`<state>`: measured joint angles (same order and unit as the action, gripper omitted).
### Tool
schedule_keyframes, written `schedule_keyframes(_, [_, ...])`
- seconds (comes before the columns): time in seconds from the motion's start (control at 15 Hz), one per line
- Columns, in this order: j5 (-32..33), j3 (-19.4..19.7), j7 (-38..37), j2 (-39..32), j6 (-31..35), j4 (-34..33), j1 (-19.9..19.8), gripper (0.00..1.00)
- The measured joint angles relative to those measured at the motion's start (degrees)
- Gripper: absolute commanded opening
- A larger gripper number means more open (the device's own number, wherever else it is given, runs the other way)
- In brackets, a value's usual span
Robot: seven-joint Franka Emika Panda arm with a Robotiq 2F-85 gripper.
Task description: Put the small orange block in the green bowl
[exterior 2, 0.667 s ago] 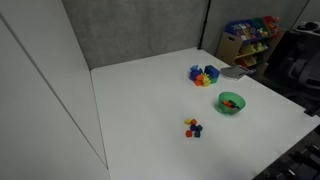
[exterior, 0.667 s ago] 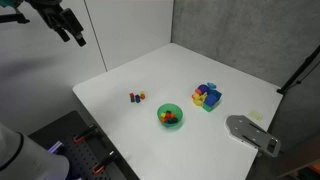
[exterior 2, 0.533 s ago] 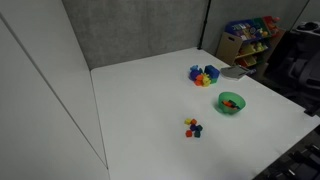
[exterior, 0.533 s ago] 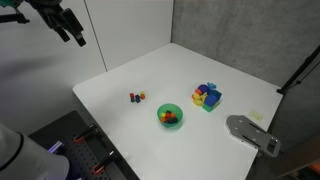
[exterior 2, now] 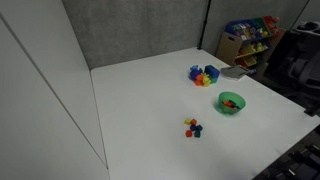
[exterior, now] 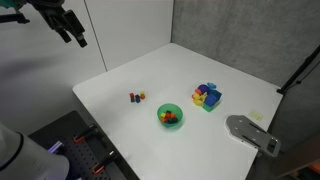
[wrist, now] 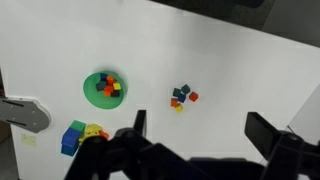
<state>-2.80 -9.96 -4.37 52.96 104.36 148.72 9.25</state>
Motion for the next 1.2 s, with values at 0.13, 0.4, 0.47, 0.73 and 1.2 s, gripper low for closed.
schedule_keyframes(0.13, [0.00,0.00,-0.07,-1.29,0.90,0.00,-0.19,1.00])
schedule_keyframes(0.4, [0.00,0.00,-0.45,-5.83,4.60,0.00,-0.71,1.00])
schedule_keyframes(0.47, [0.00,0.00,-0.56,-7.23,5.65,0.00,-0.86,1.00])
schedule_keyframes(0.73, [0.00,0.02,-1.04,-14.00,10.82,0.02,-1.43,1.00])
schedule_keyframes(1.2, [0.00,0.05,-1.09,-28.71,23.12,0.08,-1.59,1.00])
